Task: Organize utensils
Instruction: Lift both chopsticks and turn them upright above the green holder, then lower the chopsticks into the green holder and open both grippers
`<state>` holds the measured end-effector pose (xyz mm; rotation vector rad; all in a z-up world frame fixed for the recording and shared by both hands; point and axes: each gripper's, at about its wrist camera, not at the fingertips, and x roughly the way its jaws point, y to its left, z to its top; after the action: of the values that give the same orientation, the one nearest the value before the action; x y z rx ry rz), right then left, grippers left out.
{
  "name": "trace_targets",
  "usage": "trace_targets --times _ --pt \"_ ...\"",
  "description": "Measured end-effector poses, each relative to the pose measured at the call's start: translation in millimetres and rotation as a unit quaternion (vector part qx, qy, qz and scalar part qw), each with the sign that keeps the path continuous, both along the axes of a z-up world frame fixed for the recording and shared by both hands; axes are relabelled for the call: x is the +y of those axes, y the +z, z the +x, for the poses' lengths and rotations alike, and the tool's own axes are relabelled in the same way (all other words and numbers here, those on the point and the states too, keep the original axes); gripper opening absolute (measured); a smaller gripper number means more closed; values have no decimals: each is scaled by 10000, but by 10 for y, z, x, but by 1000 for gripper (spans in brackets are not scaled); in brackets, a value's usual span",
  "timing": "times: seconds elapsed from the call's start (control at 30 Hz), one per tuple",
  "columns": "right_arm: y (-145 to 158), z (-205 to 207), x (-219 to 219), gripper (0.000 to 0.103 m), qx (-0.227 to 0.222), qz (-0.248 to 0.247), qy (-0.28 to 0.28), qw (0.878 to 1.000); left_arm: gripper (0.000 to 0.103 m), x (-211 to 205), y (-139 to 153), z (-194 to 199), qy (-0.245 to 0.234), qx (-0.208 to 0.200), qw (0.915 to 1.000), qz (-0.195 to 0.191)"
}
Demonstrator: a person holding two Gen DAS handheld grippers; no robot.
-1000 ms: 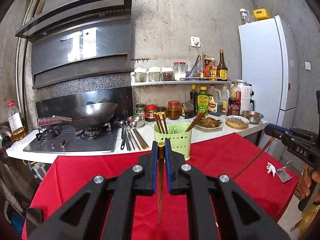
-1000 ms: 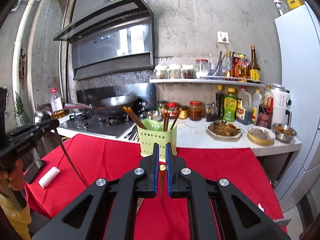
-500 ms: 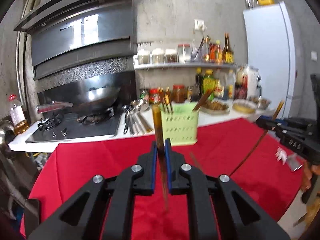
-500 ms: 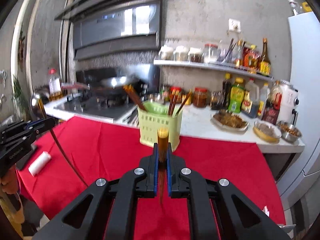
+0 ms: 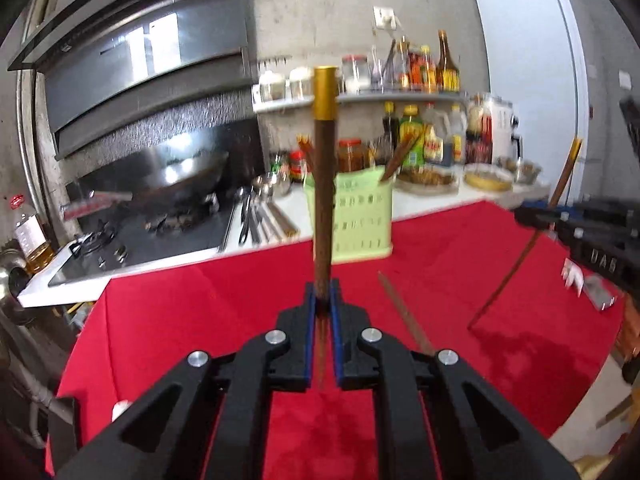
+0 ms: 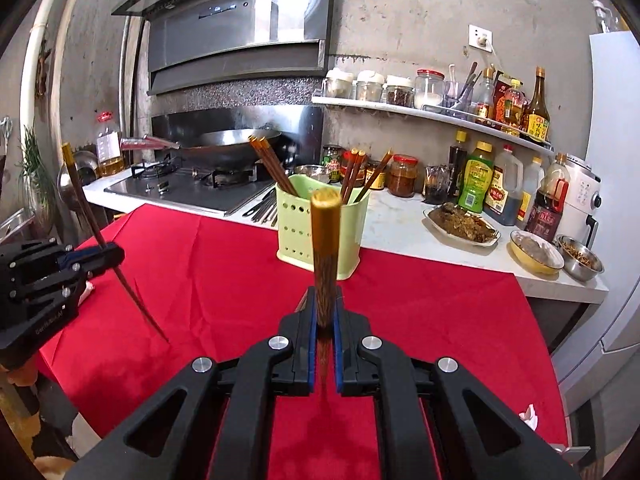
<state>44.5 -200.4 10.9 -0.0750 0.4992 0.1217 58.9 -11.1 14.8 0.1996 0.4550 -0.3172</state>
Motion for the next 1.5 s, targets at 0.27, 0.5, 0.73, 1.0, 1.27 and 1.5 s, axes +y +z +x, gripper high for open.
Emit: trace_targets --times 0.27,0.5,0.73,1.0,1.27,1.5 --pt "129 437 7 7 -149 155 100 9997 7 -275 188 521 -118 -413 9987 -290" --pt "762 894 60 7 -826 105 195 9963 7 -447 708 973 -290 -917 9937 -577" --pt "1309 1239 -5 7 -1368 141 176 9903 7 -625 1220 1396 -370 -1148 9891 -843" --pt "1019 1775 -152 7 -954 188 98 9952 7 -804 919 1915 -434 -690 9945 -660" --pt "577 2119 -183 7 -394 151 68 9991 7 -793 551 2244 -351 -233 9973 -598" --pt "492 2127 -180 17 -286 145 3 9995 8 -818 441 2309 -381 -107 9977 -546"
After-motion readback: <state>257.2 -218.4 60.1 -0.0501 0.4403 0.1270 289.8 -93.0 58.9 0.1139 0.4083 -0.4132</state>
